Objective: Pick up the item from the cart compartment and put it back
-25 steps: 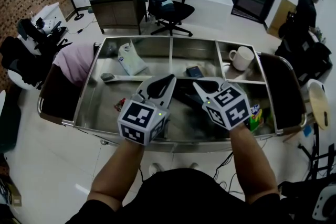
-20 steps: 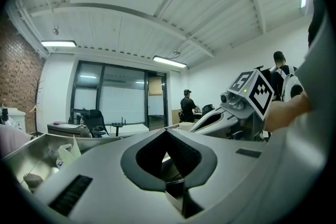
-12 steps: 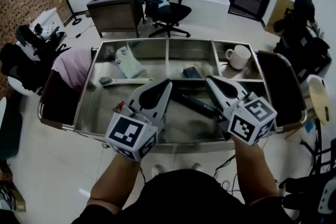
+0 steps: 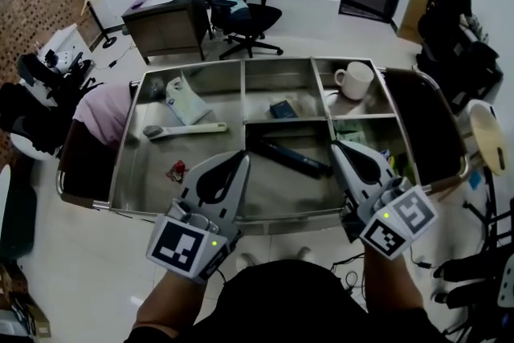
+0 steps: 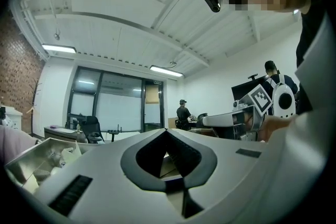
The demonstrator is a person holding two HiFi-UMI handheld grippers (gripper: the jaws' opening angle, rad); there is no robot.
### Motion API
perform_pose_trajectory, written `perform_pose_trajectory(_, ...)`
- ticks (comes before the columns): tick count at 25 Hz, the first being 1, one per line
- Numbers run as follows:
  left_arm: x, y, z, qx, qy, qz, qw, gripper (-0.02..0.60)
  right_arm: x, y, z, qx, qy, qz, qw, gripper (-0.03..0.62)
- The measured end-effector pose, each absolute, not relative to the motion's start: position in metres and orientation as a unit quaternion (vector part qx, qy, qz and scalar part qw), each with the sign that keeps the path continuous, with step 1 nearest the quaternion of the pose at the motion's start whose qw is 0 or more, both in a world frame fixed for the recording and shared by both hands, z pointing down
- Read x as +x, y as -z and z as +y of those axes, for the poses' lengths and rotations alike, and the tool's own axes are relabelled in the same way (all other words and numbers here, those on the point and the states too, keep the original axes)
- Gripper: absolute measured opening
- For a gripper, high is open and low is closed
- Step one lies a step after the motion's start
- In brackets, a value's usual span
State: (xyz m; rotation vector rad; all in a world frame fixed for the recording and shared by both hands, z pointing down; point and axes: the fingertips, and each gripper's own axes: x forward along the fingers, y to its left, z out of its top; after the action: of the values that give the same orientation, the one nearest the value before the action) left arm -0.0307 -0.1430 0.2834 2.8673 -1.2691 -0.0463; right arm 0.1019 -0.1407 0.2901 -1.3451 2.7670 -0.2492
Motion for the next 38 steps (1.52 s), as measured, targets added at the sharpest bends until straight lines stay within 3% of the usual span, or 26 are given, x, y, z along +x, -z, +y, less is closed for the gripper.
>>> perform_pose_trajectory(10,-0.045,-0.297,-0.118,0.911,0.015,-0.412,0.019,-0.002,0.112,-0.316,-0.112,-0.453,0.071,0.889,-0.01,0.006)
perform_pose_trajectory(38,-0.032,-0.306,-0.117,0.916,-0.002,-0.401,0.019,-0.002,0.104,-0.318,-0.112,-0.44,0.055,0.896,-0.02,0.006)
